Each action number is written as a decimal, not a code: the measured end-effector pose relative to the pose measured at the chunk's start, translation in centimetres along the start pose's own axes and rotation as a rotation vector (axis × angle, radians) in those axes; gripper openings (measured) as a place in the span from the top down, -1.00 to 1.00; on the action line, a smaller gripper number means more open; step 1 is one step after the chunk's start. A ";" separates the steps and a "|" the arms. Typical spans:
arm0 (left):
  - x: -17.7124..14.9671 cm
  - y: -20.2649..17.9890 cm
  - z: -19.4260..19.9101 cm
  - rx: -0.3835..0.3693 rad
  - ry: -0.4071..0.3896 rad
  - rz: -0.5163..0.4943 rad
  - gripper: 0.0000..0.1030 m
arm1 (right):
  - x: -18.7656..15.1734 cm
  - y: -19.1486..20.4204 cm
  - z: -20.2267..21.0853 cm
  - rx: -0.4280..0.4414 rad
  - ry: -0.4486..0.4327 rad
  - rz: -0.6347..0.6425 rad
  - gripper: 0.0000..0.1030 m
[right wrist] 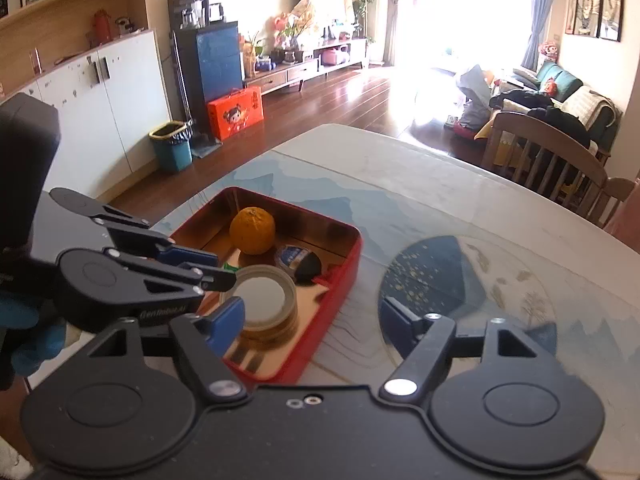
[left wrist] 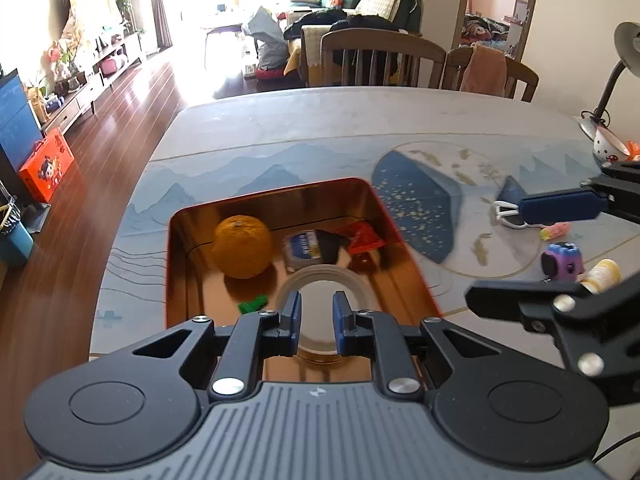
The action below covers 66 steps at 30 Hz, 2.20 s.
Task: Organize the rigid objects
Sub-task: 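Withdraw both tools from the tin toward the remaining table items, then grasp the purple octopus toy with the left tool while the right tool grasps the white-yellow bottle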
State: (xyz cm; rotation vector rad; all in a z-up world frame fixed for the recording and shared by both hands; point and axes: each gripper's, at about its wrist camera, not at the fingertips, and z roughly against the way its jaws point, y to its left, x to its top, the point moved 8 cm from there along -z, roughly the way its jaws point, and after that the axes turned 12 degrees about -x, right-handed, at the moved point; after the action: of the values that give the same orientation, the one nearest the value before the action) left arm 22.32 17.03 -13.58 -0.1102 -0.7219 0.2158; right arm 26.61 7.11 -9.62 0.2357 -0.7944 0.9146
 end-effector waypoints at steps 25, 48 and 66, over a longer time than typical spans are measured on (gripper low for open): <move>1.0 -13.2 -1.1 -0.133 -0.074 -0.060 -0.41 | -10.4 -12.2 7.1 -0.083 0.001 -0.176 -0.90; 2.9 -21.0 -7.3 -0.221 -0.016 -0.058 -0.60 | -15.1 -18.1 2.6 -0.051 0.109 0.016 -0.99; 2.4 -23.2 -13.9 -0.272 0.144 -0.040 -0.60 | -15.5 -16.9 -1.5 0.157 0.182 0.257 -0.88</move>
State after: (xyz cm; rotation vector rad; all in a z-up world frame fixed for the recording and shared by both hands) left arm 36.96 -5.33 -18.37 -0.3665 -0.6065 0.0691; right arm 35.13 -12.00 -19.16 0.1859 -0.5923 1.2254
